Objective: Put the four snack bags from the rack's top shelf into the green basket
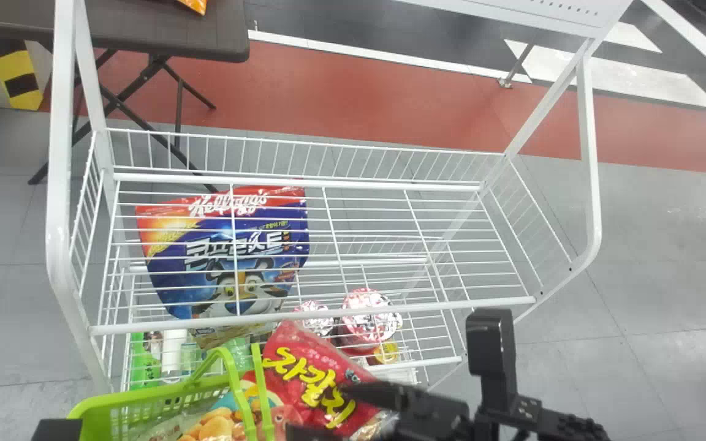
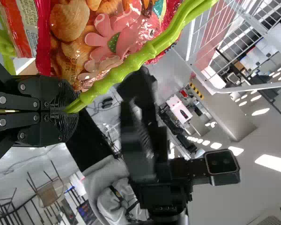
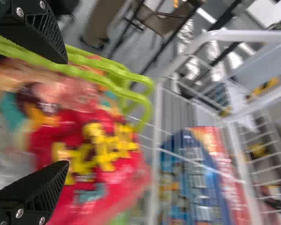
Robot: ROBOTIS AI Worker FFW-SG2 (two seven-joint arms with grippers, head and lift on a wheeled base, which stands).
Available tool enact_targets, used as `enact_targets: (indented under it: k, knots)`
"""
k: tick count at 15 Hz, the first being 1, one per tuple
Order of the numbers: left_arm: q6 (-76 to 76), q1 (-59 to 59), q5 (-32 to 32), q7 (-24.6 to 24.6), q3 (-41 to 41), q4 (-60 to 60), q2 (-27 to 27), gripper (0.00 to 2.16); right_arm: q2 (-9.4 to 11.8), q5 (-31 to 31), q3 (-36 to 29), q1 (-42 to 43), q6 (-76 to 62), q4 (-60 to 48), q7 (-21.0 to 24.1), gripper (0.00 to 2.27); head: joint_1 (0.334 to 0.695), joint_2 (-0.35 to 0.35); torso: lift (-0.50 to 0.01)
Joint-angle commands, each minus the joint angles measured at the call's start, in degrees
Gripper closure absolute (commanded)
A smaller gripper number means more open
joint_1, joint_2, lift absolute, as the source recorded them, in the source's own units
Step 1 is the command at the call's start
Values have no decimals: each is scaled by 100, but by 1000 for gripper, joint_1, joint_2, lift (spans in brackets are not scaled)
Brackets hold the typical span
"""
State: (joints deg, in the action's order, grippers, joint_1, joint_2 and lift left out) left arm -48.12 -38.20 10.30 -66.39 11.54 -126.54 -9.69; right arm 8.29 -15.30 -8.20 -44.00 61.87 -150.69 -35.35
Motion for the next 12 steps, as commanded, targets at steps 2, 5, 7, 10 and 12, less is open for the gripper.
enact_targets:
  k: [2, 5, 7, 10, 12]
  knots:
    - [17, -21, 25, -15, -29, 15, -7, 1760, -126, 335, 415, -126, -3817, 752, 713, 53, 695, -350, 0]
    - [53, -21, 25, -32, -29, 33, -7, 1760, -143, 827, 714, -126, -5312, 1217, 1258, 43, 695, -350, 0]
    - [53, -21, 25, -76, -29, 50, -25, 1760, -126, 774, 793, -231, -5382, 1270, 1671, 43, 695, -350, 0]
    - [35, -21, 25, -146, -21, 50, -69, 1760, -143, 669, 741, -381, -5821, 1288, 1935, 43, 695, -350, 0]
    - [17, -21, 42, -173, -21, 50, -104, 1760, -143, 686, 741, -434, -6015, 1288, 1979, 39, 695, -350, 0]
